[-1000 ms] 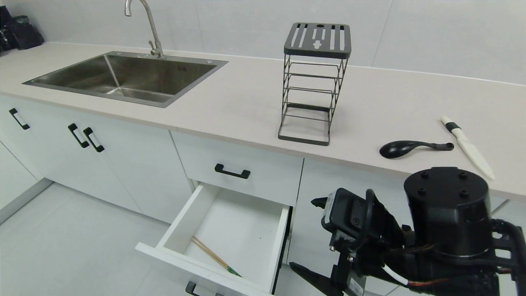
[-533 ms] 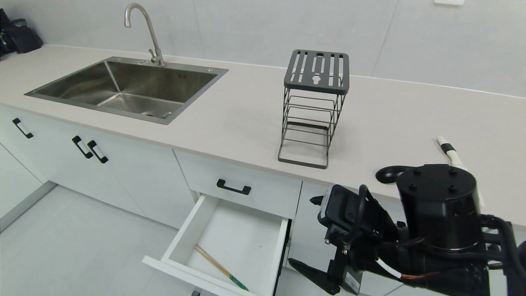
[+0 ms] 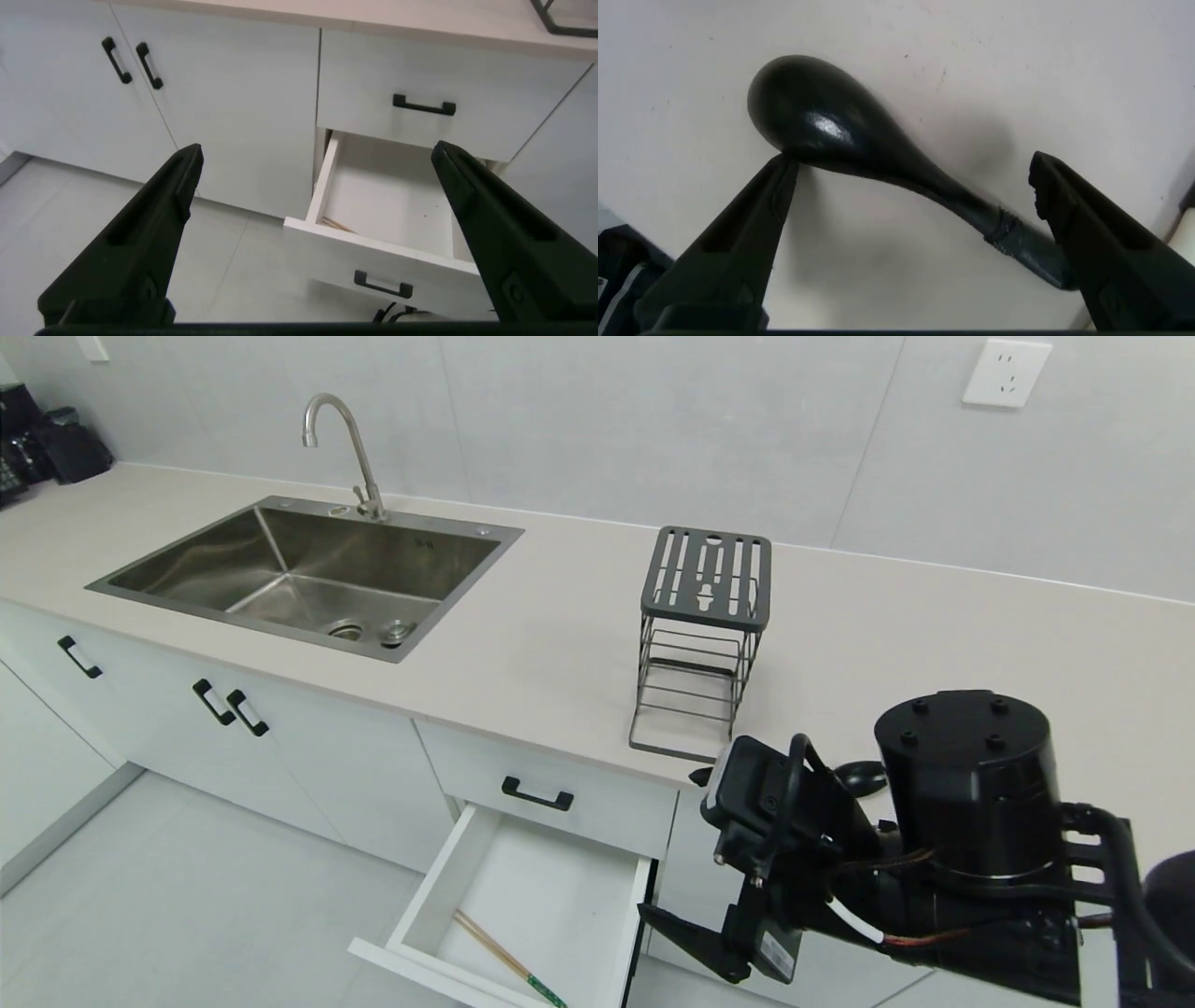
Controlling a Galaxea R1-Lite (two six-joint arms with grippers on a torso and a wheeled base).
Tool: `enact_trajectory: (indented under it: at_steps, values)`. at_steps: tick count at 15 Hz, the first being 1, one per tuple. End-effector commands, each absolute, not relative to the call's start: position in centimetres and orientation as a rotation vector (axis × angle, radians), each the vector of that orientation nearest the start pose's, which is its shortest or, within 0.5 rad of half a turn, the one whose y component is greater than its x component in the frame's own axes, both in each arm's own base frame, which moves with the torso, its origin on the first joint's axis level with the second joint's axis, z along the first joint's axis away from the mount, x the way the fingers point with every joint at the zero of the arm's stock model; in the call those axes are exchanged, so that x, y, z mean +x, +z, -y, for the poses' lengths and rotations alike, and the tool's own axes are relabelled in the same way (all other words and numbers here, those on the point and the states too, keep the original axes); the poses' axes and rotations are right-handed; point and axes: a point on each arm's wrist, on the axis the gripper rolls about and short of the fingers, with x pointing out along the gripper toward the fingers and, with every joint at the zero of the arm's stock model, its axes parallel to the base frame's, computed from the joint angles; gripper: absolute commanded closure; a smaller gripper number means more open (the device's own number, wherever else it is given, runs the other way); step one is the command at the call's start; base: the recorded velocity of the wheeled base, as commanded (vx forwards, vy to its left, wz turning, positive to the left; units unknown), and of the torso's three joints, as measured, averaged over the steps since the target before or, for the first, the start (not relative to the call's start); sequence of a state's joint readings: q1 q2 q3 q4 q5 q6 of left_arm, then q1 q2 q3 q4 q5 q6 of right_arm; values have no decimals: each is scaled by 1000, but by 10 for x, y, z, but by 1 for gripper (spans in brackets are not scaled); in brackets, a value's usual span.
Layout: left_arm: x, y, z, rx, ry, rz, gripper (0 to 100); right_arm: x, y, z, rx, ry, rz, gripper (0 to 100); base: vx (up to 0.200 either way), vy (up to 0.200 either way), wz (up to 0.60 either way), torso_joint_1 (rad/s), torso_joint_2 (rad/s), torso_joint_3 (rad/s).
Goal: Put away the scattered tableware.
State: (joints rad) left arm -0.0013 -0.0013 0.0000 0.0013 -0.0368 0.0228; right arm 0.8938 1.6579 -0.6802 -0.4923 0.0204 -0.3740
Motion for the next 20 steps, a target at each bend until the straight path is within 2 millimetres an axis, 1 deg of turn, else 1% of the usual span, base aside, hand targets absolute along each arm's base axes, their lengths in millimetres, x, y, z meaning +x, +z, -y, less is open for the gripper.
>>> enact_trajectory:
  at_steps: [1, 3, 5, 6, 8, 10, 14, 16, 17, 18, 19, 20]
  values:
    - [-23, 75, 1, 23, -38, -3, 0, 178, 147, -222, -556, 982, -290, 0, 0, 0, 0, 305, -579, -271]
    - [-23, 75, 1, 23, -38, -3, 0, 177, 143, -222, -565, 999, -324, 0, 0, 0, 0, 212, -410, -195]
    - [-23, 75, 1, 23, -38, -3, 0, 178, 143, -221, -559, 1030, -349, 0, 0, 0, 0, 68, -115, -56]
    - [-23, 75, 1, 23, -38, -3, 0, 180, 140, -222, -562, 1027, -362, 0, 0, 0, 0, 0, 0, 0]
    - [-23, 75, 1, 23, -38, -3, 0, 187, 127, -225, -560, 1048, -405, 0, 0, 0, 0, 0, 0, 0]
    - [-23, 75, 1, 23, -38, -3, 0, 190, 123, -226, -564, 1043, -415, 0, 0, 0, 0, 0, 0, 0]
    - [-23, 75, 1, 23, -38, -3, 0, 193, 110, -228, -576, 1042, -463, 0, 0, 0, 0, 0, 0, 0]
    - [-23, 75, 1, 23, -38, -3, 0, 195, 114, -227, -562, 1032, -442, 0, 0, 0, 0, 0, 0, 0]
    - [-23, 75, 1, 23, -38, -3, 0, 196, 113, -225, -560, 1028, -447, 0, 0, 0, 0, 0, 0, 0]
    - [-23, 75, 1, 23, -38, -3, 0, 194, 114, -218, -554, 1021, -452, 0, 0, 0, 0, 0, 0, 0]
    - [-23, 75, 1, 23, -38, -3, 0, 190, 114, -205, -549, 1007, -465, 0, 0, 0, 0, 0, 0, 0]
    - [-23, 75, 1, 23, -38, -3, 0, 184, 115, -187, -537, 980, -478, 0, 0, 0, 0, 0, 0, 0]
